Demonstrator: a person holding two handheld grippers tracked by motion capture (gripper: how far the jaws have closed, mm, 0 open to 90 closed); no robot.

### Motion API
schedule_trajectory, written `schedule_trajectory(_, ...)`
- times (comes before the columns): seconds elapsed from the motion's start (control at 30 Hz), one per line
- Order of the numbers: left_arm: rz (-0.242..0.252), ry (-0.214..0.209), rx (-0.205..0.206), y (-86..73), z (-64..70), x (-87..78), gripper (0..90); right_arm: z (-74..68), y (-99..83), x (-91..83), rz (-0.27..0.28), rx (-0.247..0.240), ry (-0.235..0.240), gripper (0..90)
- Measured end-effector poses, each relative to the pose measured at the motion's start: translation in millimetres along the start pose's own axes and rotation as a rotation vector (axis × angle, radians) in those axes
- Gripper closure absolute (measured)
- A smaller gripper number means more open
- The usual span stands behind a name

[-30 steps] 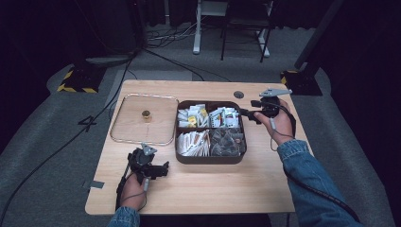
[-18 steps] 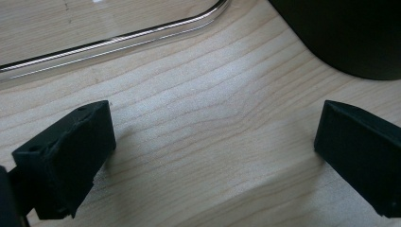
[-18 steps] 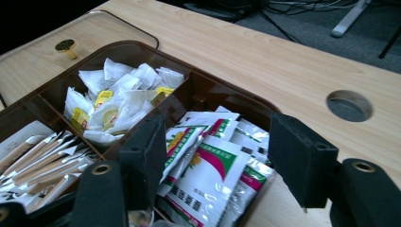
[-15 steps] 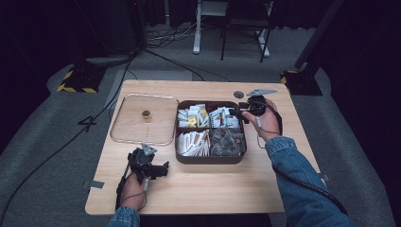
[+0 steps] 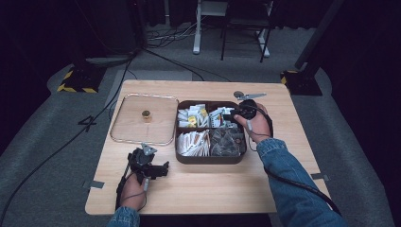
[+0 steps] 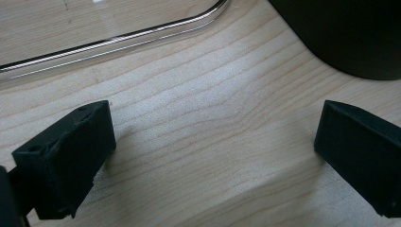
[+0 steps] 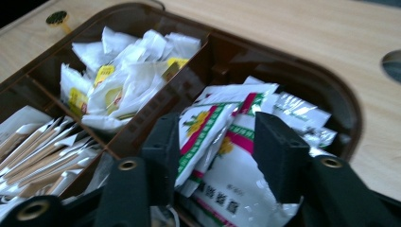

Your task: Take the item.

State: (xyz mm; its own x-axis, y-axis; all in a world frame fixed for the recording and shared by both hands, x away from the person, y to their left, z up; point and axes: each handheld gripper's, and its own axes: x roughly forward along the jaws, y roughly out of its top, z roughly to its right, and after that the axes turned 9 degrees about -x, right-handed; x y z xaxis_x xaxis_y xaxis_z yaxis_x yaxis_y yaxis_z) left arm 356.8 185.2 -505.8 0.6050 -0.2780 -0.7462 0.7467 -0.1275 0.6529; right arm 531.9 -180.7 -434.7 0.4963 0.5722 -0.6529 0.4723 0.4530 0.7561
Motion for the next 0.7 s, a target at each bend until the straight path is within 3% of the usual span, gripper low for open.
schedule_trajectory(0.13, 0.000, 0.000, 0.000, 0.0, 0.0, 0.0, 0.0, -7.0, 0.1, 6.2, -0.030, 0.007, 0.008, 56.5)
schedule_trajectory(0.53, 0.000, 0.000, 0.000, 0.0, 0.0, 0.0, 0.0, -28.1, 9.3, 17.8, -0.006, -0.013, 0.059, 56.7)
schedule_trajectory(0.7, 0.000, 0.000, 0.000, 0.0, 0.0, 0.0, 0.0, -30.5, 8.7, 30.2, -0.022, -0.015, 0.046, 57.0)
